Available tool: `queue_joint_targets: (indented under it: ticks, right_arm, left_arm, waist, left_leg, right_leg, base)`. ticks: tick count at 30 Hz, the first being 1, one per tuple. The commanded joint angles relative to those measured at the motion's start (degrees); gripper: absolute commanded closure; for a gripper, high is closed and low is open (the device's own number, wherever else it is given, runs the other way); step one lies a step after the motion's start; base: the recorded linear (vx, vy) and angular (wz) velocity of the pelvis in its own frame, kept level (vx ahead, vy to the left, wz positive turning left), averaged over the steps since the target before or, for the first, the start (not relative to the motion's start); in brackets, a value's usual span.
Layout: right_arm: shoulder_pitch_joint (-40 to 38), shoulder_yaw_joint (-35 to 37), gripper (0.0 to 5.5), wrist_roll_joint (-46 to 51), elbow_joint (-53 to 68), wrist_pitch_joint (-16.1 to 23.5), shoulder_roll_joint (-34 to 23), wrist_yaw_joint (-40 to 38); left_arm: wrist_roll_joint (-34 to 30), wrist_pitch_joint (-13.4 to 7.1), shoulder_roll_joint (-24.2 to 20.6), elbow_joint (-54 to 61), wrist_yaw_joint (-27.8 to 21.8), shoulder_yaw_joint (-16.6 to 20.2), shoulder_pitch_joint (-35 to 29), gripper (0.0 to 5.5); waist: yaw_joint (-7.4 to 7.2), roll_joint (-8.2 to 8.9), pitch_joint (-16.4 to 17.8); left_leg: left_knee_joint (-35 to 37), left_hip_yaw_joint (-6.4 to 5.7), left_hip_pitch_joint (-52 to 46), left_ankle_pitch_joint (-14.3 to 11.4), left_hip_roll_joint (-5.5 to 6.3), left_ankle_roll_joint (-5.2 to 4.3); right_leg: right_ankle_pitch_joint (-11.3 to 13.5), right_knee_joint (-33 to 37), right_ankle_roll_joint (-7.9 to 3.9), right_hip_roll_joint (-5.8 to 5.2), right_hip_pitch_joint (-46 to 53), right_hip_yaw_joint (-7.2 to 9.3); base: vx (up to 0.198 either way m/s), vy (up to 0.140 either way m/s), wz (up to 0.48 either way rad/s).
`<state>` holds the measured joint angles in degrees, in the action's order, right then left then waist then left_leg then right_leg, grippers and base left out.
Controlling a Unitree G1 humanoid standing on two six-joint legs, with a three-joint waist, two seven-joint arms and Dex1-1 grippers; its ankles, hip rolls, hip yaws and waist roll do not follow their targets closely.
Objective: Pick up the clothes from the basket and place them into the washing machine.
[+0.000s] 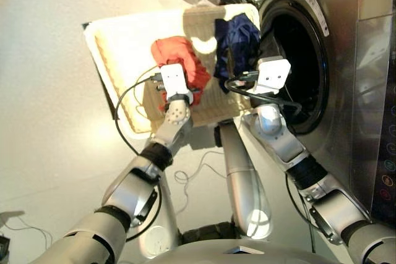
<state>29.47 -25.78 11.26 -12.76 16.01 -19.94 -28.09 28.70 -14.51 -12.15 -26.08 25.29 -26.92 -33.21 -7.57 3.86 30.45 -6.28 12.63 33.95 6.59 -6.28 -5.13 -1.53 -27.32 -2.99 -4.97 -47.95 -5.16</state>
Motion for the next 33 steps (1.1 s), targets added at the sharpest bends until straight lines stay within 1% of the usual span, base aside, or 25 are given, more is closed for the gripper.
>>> queue_joint_targets:
  ticks: [1,2,4,5,7,10,11,13,14,16,19,21,23,28,33]
  right_arm:
    - [-1.8,2.6,0.00,-4.5,2.8,1.1,-2.4,1.6]
    - [-2.4,2.8,0.00,-4.9,3.0,0.6,-2.8,2.6]
    - [-3.5,3.0,0.00,-5.4,3.5,0.3,-3.2,4.1]
    - [-3.9,3.1,0.00,-5.3,3.8,0.1,-3.4,5.5]
    - [-4.9,2.7,0.00,-5.6,5.0,-0.4,-3.9,7.6]
    - [-6.7,2.4,0.00,-6.3,8.2,-1.2,-5.8,11.8]
    - [-7.0,2.1,0.00,-6.2,9.3,-1.3,-6.4,13.5]
    - [-9.1,1.7,0.00,-2.0,12.2,-1.6,-7.8,17.8]
    - [-9.7,1.7,0.00,-1.1,13.5,-2.0,-8.4,19.3]
    - [-8.5,0.1,0.00,-1.2,15.9,-2.2,-10.1,22.3]
    - [-5.9,-1.7,0.00,-1.7,18.1,-3.2,-12.9,25.5]
    - [-2.7,-3.5,0.00,-2.6,19.6,-3.9,-14.6,27.0]
    - [0.7,-5.1,0.00,-3.0,21.1,-4.0,-15.9,28.2]
    - [7.5,-7.4,0.00,-3.1,21.7,-4.4,-15.1,27.6]
    - [11.3,-8.7,0.00,-4.3,21.0,-4.5,-14.0,27.1]
  left_arm:
    - [-6.7,-5.1,-2.1,10.7,-3.3,0.5,0.5,5.50]
    - [-7.0,-5.3,-2.8,12.9,-4.1,0.8,1.4,5.50]
    - [-6.8,-5.7,-4.7,17.5,-6.2,1.2,3.6,5.50]
    - [-6.4,-6.0,-5.8,20.5,-7.7,1.7,4.5,5.50]
    - [-5.1,-6.8,-7.3,24.6,-10.0,2.3,5.9,5.50]
    - [-2.3,-7.0,-10.0,30.2,-14.5,3.4,7.9,5.50]
    - [-0.4,-7.0,-10.6,31.8,-16.3,3.7,8.3,5.50]
    - [3.0,-6.1,-12.7,35.6,-20.6,3.8,9.5,5.50]
    - [3.6,-5.7,-13.8,36.7,-22.0,3.6,9.7,5.50]
    - [5.9,-5.1,-16.3,38.1,-25.2,2.4,9.2,5.50]
    - [9.4,-3.7,-19.9,40.3,-30.1,0.3,8.3,5.50]
    - [10.6,-3.3,-21.7,41.2,-31.8,-1.1,7.2,5.50]
    - [12.7,-2.4,-22.5,41.1,-33.6,-2.5,6.9,5.50]
    - [16.9,-0.9,-23.8,41.2,-35.7,-5.8,5.3,5.50]
    - [18.5,0.2,-25.3,40.8,-36.7,-8.5,4.0,5.50]
  waist:
    - [0.79,-3.97,-0.7]
    - [1.08,-4.25,-0.7]
    - [1.56,-4.59,-0.7]
    - [1.92,-4.68,-0.7]
    - [2.28,-4.55,-0.7]
    - [2.74,-4.38,-0.7]
    - [2.92,-4.31,-0.7]
    - [3.11,-3.92,-0.7]
    - [3.17,-3.83,-0.7]
    - [3.34,-3.67,-1.1]
    - [3.58,-3.63,-2.4]
    - [3.68,-3.52,-3.1]
    - [3.85,-3.45,-3.7]
    - [4.23,-3.75,-4.4]
    - [4.58,-4.27,-4.4]
  left_leg:
    - [-0.7,-1.15,-2.2,-1.9,1.80,-1.45]
    - [0.1,-1.19,-3.6,-1.7,2.15,-1.42]
    - [1.0,-1.15,-6.0,-1.8,2.43,-1.24]
    - [1.7,-1.17,-7.3,-1.5,2.62,-1.15]
    - [2.7,-0.94,-10.0,-1.5,2.70,-0.99]
    - [3.9,-0.93,-13.7,-1.4,2.84,-1.09]
    - [4.2,-0.99,-14.6,-1.3,2.85,-1.16]
    - [5.1,-1.10,-16.5,-1.1,2.85,-1.14]
    - [5.5,-0.92,-17.4,-1.1,2.87,-1.11]
    - [6.6,-0.76,-18.4,-0.9,3.01,-1.09]
    - [8.9,-0.39,-19.8,-0.3,3.47,-0.93]
    - [10.1,-0.28,-20.3,0.2,3.68,-1.00]
    - [10.7,-0.18,-20.5,0.4,3.81,-0.99]
    - [11.2,-0.38,-20.1,1.0,4.07,-1.19]
    - [11.1,-0.72,-19.6,1.4,4.00,-1.36]
  right_leg:
    - [7.9,14.3,-7.34,-1.49,8.4,1.00]
    - [8.1,15.1,-7.45,-1.70,9.8,1.08]
    - [8.1,16.0,-7.76,-2.13,12.1,1.22]
    - [8.5,17.0,-7.85,-2.30,13.7,1.20]
    - [8.7,17.7,-8.11,-2.56,16.1,1.06]
    - [9.0,19.3,-8.47,-3.16,20.3,1.37]
    - [9.0,19.6,-8.64,-3.29,21.3,1.55]
    - [9.0,20.1,-8.80,-3.54,23.1,1.88]
    - [9.1,20.2,-8.90,-3.72,23.8,1.81]
    - [9.5,20.7,-9.26,-3.94,24.6,1.87]
    - [10.3,22.2,-9.79,-4.64,25.2,1.65]
    - [10.9,23.0,-10.17,-5.15,25.3,1.62]
    - [11.4,23.6,-10.30,-5.55,25.5,1.56]
    - [12.2,24.6,-10.30,-6.05,25.1,1.66]
    - [12.4,24.8,-10.17,-6.32,25.1,1.84]
  base:
    - [0.033,0.058,0.071]
    - [0.000,0.000,0.000]
    - [0.025,0.022,0.023]
    - [0.048,0.061,0.115]
    - [0.020,0.025,0.035]
    - [0.000,0.000,0.000]
    - [0.000,0.000,0.000]
    - [0.000,0.000,0.000]
    - [0.000,0.000,0.000]
    - [0.007,0.025,-0.012]
    - [0.008,0.018,-0.015]
    - [0.008,0.027,-0.031]
    - [0.000,0.000,0.000]
    - [0.000,0.000,0.000]
    - [0.000,0.000,0.000]
